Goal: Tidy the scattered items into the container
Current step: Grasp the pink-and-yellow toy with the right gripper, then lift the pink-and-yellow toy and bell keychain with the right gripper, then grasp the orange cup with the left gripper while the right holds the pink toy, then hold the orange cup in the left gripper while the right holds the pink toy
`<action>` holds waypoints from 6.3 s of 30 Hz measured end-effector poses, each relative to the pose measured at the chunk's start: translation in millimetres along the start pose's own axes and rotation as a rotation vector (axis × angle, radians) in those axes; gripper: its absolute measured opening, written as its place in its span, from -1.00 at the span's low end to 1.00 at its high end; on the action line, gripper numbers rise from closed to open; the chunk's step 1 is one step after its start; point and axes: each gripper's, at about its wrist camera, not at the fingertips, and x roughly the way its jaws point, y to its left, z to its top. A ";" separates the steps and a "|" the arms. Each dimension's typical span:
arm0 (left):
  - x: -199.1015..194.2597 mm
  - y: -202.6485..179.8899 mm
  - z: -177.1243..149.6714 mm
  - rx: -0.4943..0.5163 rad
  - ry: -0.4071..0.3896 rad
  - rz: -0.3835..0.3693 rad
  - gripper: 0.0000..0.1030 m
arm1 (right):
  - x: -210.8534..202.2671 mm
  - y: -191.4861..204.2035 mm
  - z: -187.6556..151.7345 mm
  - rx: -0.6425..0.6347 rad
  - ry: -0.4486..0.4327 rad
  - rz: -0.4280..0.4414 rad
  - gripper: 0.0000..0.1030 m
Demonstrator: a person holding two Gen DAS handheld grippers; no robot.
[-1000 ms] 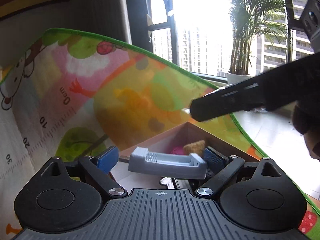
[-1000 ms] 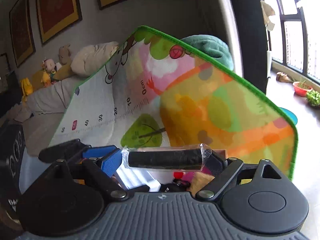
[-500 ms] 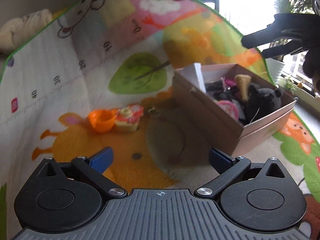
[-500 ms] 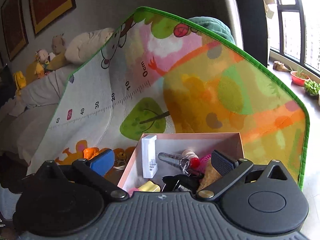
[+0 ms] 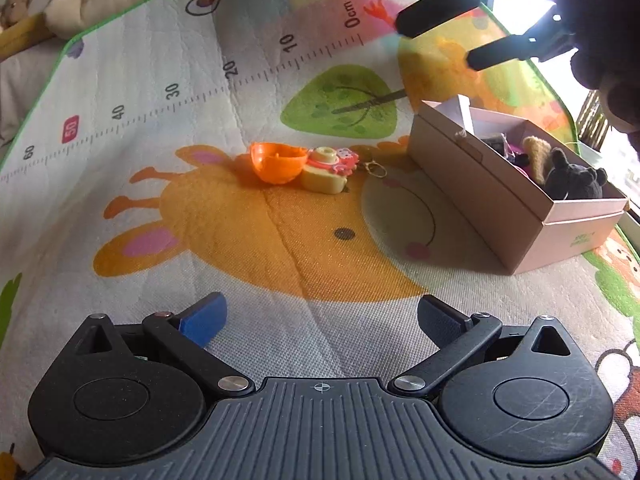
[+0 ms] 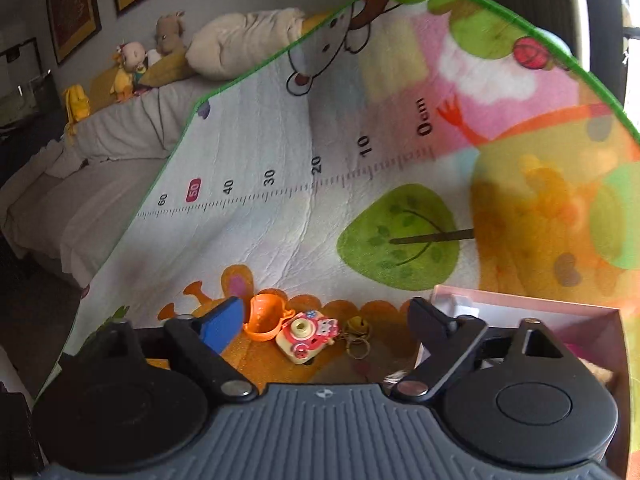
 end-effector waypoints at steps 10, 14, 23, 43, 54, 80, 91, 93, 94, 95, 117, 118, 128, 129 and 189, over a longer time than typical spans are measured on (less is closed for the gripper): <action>0.8 1.4 -2.2 -0.016 -0.009 -0.006 1.00 | 91.4 31.5 6.0 0.000 0.177 0.044 0.19; 0.0 3.4 -2.0 -0.026 -0.012 -0.013 1.00 | 108.0 37.8 6.0 -0.033 0.181 0.005 0.26; 0.4 3.9 -3.1 -0.035 -0.015 -0.021 1.00 | 121.3 10.8 3.0 0.053 0.211 -0.088 0.05; 0.0 2.7 -1.3 -0.034 -0.016 -0.023 1.00 | -0.9 8.9 -13.3 0.095 0.085 0.082 -0.05; 0.6 -4.6 0.3 -0.002 -0.005 0.017 1.00 | -145.5 -21.0 -100.1 0.197 -0.038 0.146 -0.05; 4.4 -14.2 -0.6 0.056 0.019 0.072 1.00 | -150.4 -100.1 -222.2 0.445 -0.064 -0.028 0.42; 12.0 -5.7 37.2 0.061 -0.087 0.148 1.00 | -135.4 -87.3 -244.0 0.266 -0.166 -0.161 0.66; 29.7 -2.7 51.4 0.070 -0.060 0.181 1.00 | -131.1 -84.1 -247.3 0.251 -0.168 -0.170 0.66; 39.0 -0.6 57.4 0.065 -0.044 0.185 1.00 | -129.9 -83.0 -248.5 0.244 -0.165 -0.174 0.66; 47.1 1.6 62.3 0.058 -0.032 0.183 1.00 | -130.7 -81.4 -248.8 0.234 -0.170 -0.175 0.66; 95.5 13.9 87.6 0.038 -0.034 0.150 0.24 | -127.3 -82.8 -250.2 0.253 -0.159 -0.162 0.90; 94.6 13.1 87.3 0.043 -0.035 0.151 0.12 | -127.8 -82.7 -250.6 0.255 -0.163 -0.164 0.90; 25.5 -32.2 55.0 0.117 -0.028 -0.023 0.09 | -132.7 -83.4 -252.2 0.263 -0.198 -0.180 0.94; 14.3 -40.8 48.7 0.134 -0.026 -0.047 0.09 | -133.1 -83.0 -252.2 0.261 -0.201 -0.181 0.94; -39.7 -78.2 -36.5 0.086 0.005 -0.123 0.83 | -127.1 -15.9 -237.5 -0.272 -0.078 -0.045 0.75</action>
